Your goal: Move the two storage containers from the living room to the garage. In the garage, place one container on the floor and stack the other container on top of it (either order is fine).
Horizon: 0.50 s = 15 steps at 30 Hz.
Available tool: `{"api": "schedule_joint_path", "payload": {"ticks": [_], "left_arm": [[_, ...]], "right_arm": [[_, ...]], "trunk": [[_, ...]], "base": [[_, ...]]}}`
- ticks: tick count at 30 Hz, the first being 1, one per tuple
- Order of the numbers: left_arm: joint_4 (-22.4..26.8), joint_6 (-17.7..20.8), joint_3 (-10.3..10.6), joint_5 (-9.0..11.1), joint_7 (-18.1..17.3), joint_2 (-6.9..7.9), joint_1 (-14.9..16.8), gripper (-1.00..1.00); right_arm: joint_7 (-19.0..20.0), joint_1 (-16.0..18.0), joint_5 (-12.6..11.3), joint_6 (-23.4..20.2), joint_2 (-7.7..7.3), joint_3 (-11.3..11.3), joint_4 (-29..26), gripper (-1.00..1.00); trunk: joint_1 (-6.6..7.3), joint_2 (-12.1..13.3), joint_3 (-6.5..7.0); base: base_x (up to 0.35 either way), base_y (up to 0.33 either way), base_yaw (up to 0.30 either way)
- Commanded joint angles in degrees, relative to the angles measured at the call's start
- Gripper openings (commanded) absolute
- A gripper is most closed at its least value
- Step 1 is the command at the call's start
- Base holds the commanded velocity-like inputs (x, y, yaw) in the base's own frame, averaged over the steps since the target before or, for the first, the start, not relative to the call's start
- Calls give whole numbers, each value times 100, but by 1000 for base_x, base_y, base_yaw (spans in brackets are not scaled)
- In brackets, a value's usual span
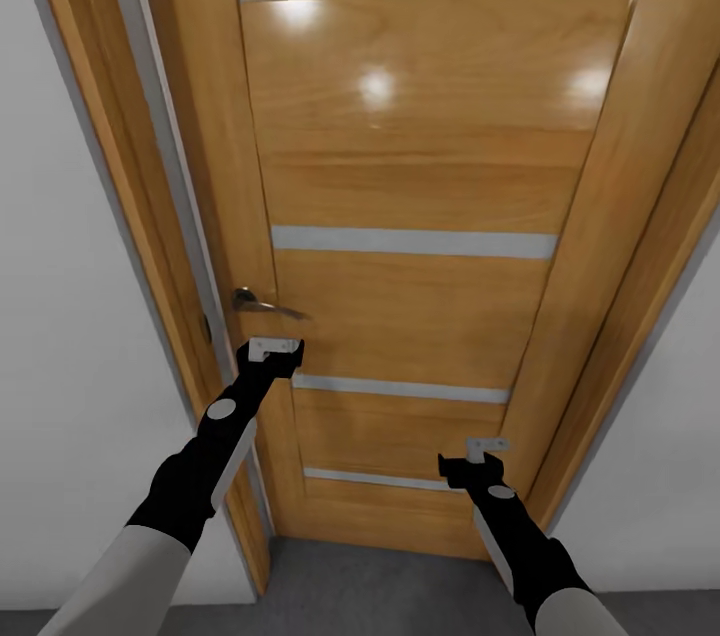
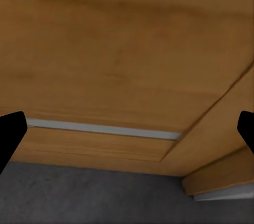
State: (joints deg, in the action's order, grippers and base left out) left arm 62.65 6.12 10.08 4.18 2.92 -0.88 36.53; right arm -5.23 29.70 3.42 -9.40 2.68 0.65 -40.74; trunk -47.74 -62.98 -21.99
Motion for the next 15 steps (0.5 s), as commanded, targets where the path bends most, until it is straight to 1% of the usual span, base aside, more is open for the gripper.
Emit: {"api": "schedule_joint_path", "payload": {"ticks": [1,8,15], "left_arm": [[7,30,12,43,31,2,3,100],[2,30,16,43,16,6,3,100],[9,22,13,47,22,8,3,100]], "right_arm": [[-26,2,38,-40,1,9,-9,100],[-42,1,54,-36,4,18,-14,100],[-57,0,62,-35,5,22,-29,100]], "trunk": [[-1,-4,-7],[-1,-4,-7],[-1,-4,-7]], "base": [[48,0,0],[162,0,0],[55,0,0]]}}
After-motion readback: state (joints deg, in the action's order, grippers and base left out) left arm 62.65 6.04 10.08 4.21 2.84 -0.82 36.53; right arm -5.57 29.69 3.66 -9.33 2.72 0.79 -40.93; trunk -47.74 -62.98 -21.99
